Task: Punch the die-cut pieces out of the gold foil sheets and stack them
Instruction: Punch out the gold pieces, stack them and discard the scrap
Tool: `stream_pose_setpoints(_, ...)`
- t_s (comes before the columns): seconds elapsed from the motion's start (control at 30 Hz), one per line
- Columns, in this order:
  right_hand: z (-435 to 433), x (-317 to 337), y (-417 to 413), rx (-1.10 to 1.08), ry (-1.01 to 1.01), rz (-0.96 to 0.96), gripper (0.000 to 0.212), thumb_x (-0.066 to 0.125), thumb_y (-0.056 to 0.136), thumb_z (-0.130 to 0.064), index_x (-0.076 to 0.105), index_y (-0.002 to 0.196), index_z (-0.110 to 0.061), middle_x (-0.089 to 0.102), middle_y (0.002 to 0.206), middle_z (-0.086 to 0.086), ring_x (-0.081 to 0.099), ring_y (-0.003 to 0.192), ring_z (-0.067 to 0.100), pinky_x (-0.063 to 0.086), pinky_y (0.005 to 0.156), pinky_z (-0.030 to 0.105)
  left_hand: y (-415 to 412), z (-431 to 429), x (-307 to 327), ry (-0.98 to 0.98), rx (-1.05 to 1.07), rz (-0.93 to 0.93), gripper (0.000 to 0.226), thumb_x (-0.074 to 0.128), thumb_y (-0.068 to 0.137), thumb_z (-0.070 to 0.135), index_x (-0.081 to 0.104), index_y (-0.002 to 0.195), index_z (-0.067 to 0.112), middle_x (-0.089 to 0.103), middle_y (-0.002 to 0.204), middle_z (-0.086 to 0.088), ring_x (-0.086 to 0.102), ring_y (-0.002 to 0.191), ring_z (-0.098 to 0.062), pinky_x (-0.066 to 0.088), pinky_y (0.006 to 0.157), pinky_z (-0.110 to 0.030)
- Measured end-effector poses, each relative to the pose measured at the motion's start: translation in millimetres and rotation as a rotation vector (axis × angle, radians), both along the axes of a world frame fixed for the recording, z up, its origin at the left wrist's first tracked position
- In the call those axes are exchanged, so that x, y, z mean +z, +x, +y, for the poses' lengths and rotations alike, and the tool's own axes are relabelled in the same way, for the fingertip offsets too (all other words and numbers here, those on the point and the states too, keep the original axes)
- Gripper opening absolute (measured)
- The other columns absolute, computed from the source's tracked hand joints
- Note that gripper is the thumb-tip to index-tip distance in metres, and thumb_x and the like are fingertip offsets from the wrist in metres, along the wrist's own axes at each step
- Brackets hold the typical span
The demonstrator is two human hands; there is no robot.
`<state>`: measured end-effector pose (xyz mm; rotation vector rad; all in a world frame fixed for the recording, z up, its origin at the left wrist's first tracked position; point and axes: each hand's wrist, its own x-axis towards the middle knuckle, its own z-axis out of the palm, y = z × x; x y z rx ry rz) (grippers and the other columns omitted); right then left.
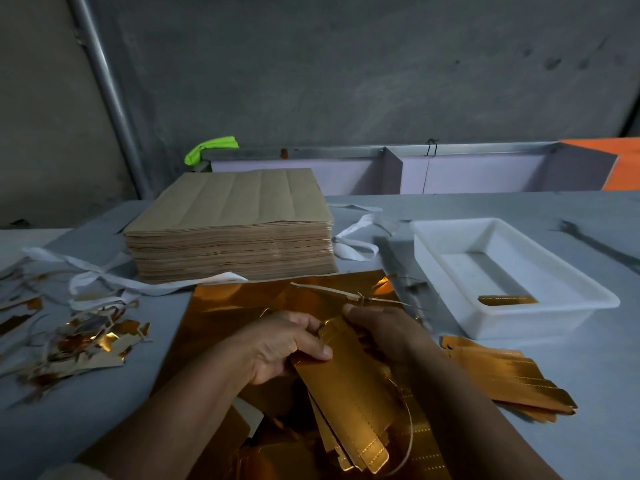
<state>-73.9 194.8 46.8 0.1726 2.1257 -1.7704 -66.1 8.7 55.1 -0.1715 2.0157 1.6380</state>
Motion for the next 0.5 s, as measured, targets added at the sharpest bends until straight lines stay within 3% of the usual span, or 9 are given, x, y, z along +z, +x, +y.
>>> stream_pose_setpoints(0.13,-3,-5,-3,-0.079,-0.023,0.048,0.026,0.06,0.095,-0.039,0.068,0.085,-0.016,0.066,0.078,0.0,0.059,0.074,0.015,0.041,0.064,0.028,0,-2,1,0.002,-0.011,-0.01,0.038,0.075,0.075,-0.001,0.068,0.111,0.008,0.073,0.109,-0.013,0.066,0.107,-0.029,0.052,0.094,-0.044)
stream_pose_setpoints(0.27,5,-9,-1,-0.258,-0.153,0.004,0.031,0.058,0.095,-0.042,0.069,0.091,-0.014,0.066,0.067,0.001,0.061,0.067,0.018,0.045,0.062,0.033,2,-9,0,-0.027,-0.057,-0.016,0.034,0.075,0.074,-0.001,0.07,0.106,0.011,0.075,0.101,-0.008,0.066,0.104,-0.026,0.052,0.089,-0.04)
stream_pose_setpoints(0.37,11,-7,0,-0.249,-0.164,-0.074,0.053,0.054,0.089,-0.062,0.068,0.098,-0.012,0.069,0.081,0.006,0.063,0.079,0.023,0.048,0.067,0.033,0,-9,-3,0.041,0.092,-0.008,0.039,0.076,0.071,0.0,0.07,0.109,0.008,0.074,0.105,-0.011,0.065,0.106,-0.029,0.051,0.091,-0.042)
stream_pose_setpoints(0.43,11,-8,0,-0.162,-0.155,-0.161,0.068,0.05,0.086,-0.07,0.061,0.119,-0.012,0.067,0.101,0.011,0.063,0.093,0.028,0.05,0.07,0.036,-2,-7,-5,0.111,0.222,-0.004,0.042,0.076,0.07,-0.001,0.068,0.11,0.008,0.073,0.105,-0.012,0.065,0.102,-0.028,0.054,0.077,-0.037)
stream_pose_setpoints(0.5,11,-10,1,-0.112,-0.222,-0.211,0.072,0.051,0.085,-0.068,0.051,0.133,-0.014,0.063,0.106,0.011,0.063,0.093,0.029,0.05,0.064,0.036,-3,-5,-5,0.177,0.319,-0.004,0.039,0.075,0.072,-0.002,0.066,0.109,0.01,0.071,0.106,-0.014,0.066,0.099,-0.027,0.054,0.067,-0.033)
